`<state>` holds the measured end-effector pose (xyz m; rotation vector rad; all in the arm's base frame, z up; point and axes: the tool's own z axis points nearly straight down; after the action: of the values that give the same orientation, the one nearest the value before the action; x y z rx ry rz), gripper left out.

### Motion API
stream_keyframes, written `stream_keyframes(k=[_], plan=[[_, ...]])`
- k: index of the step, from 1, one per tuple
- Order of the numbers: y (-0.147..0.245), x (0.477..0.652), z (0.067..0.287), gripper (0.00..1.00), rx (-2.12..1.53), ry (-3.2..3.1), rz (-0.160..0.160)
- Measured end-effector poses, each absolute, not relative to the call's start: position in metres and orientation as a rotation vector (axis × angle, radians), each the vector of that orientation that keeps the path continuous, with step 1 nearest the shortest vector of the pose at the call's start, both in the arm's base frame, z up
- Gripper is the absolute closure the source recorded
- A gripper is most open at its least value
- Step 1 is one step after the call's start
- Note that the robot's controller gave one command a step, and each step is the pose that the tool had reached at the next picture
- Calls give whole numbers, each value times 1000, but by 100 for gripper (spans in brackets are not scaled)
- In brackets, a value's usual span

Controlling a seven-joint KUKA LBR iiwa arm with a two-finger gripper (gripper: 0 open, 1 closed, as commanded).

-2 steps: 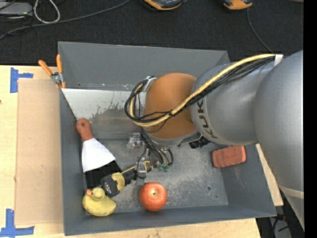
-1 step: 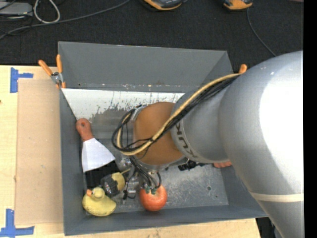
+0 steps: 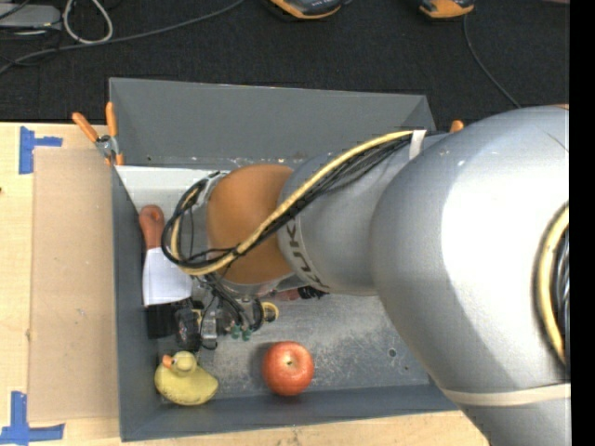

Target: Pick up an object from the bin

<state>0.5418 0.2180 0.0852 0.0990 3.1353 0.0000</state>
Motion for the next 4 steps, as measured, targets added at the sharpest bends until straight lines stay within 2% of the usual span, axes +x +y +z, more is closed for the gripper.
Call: stream_keyframes(k=[1,2,3,4], plan=[[192,533,160,0,120,3147,-4],[208,518,235,0,10,3146,-2],[210,541,209,0,-49,3135,4],[246,513,156,0,-220,3133,6]])
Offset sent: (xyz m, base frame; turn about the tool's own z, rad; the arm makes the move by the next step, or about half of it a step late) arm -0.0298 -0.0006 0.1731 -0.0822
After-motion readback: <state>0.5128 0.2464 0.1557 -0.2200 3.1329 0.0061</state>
